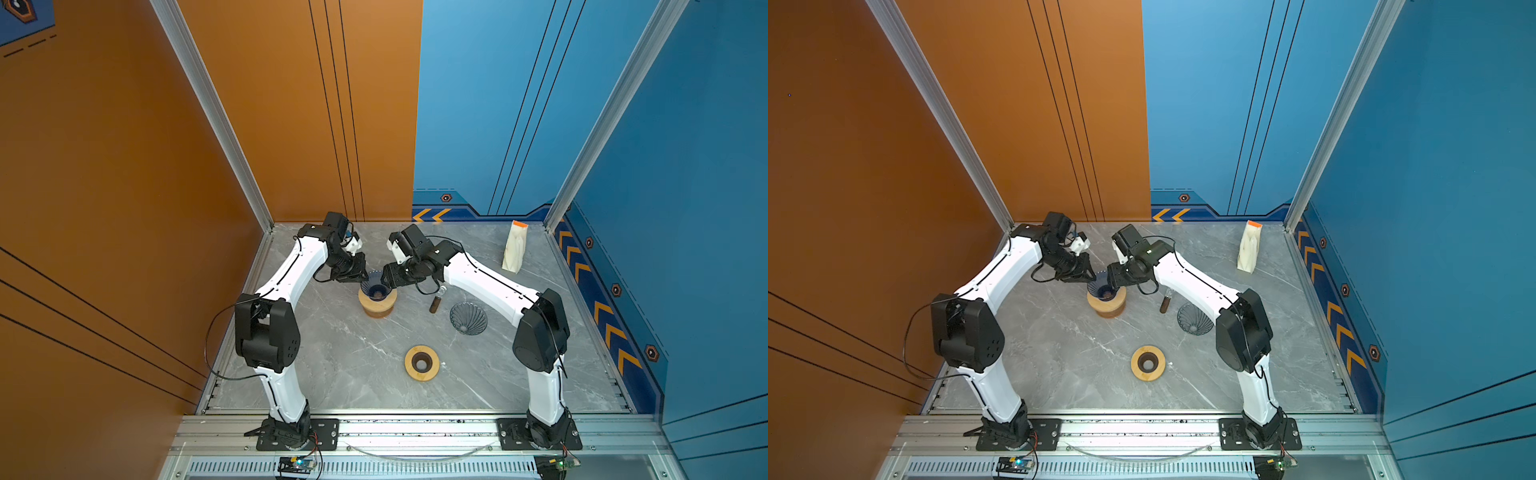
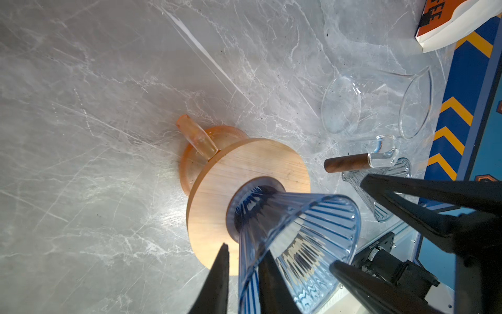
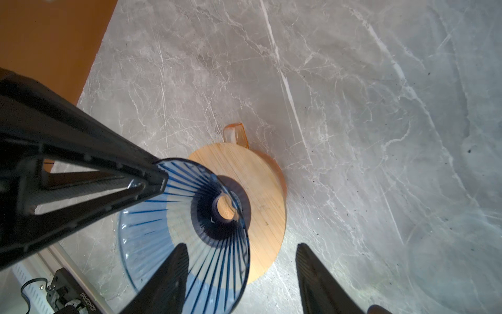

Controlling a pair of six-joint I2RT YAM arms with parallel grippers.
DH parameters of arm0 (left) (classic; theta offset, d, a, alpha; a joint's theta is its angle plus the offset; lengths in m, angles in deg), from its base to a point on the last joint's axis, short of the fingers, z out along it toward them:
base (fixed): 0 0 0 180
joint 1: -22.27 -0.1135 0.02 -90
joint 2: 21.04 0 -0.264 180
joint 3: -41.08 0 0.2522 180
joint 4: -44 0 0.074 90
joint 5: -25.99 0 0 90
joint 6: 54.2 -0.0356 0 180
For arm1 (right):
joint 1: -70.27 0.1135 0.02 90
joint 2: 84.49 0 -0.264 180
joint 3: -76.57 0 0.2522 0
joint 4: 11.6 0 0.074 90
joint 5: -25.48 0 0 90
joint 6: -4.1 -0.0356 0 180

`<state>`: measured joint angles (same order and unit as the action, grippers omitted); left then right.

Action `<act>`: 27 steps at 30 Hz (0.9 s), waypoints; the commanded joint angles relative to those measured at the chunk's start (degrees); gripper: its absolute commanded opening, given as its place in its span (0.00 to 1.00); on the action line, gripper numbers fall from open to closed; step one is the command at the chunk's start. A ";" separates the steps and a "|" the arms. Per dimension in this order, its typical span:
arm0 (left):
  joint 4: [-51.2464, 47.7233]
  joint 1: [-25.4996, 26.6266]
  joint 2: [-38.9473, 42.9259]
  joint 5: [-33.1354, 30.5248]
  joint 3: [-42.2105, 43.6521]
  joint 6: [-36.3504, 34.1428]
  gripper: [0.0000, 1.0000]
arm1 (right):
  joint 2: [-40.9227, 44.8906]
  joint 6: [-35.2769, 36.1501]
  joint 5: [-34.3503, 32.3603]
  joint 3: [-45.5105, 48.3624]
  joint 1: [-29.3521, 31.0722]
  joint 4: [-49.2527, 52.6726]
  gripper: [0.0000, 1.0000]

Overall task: Place the coffee filter in the dripper
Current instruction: 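Move right gripper over the blue dripper while left gripper holds it, then close right gripper on the blue dripper's rim beside the left gripper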

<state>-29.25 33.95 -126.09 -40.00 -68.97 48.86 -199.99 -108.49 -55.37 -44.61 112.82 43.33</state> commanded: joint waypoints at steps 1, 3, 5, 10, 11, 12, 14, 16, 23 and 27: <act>0.01 -0.50 -1.46 1.26 -1.95 -0.85 0.22 | -1.38 -1.74 -1.72 -2.52 0.27 1.28 0.61; 0.05 -0.52 -1.60 1.21 -1.97 -0.82 0.22 | -1.64 -2.48 -1.50 -2.79 -0.01 1.28 0.60; 0.02 -0.50 -1.64 1.15 -1.88 -0.84 0.22 | -1.68 -3.38 -1.22 -3.10 -0.31 1.41 0.60; 0.01 -0.61 -2.16 1.36 -2.14 -0.76 0.22 | -2.08 -4.92 -0.61 -4.23 -1.32 1.55 0.59; 0.04 -0.61 -2.18 1.39 -2.23 -0.75 0.22 | -2.09 -4.92 -0.52 -4.45 -1.37 1.55 0.59; 0.03 -0.63 -2.13 1.48 -2.32 -0.75 0.22 | -2.14 -4.77 -0.28 -4.68 -1.34 1.55 0.58; 0.06 -0.63 -1.76 1.43 -2.49 -0.64 0.22 | -2.09 -4.74 -0.08 -5.03 -1.32 1.55 0.59; 0.06 -0.61 -1.23 1.44 -2.58 -0.59 0.22 | -2.01 -4.67 0.45 -5.25 -1.28 1.55 0.59; 0.05 -0.58 1.62 1.90 -2.51 -0.23 0.26 | 0.12 -2.77 0.74 -5.57 -0.88 1.53 0.59; 0.00 -0.60 3.47 1.30 -1.50 -0.05 0.29 | 1.58 -2.48 0.28 -4.64 -0.66 1.90 0.56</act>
<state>-29.10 33.80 -126.25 -39.74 -70.23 48.90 -201.48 -112.18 -55.26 -48.56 111.64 43.59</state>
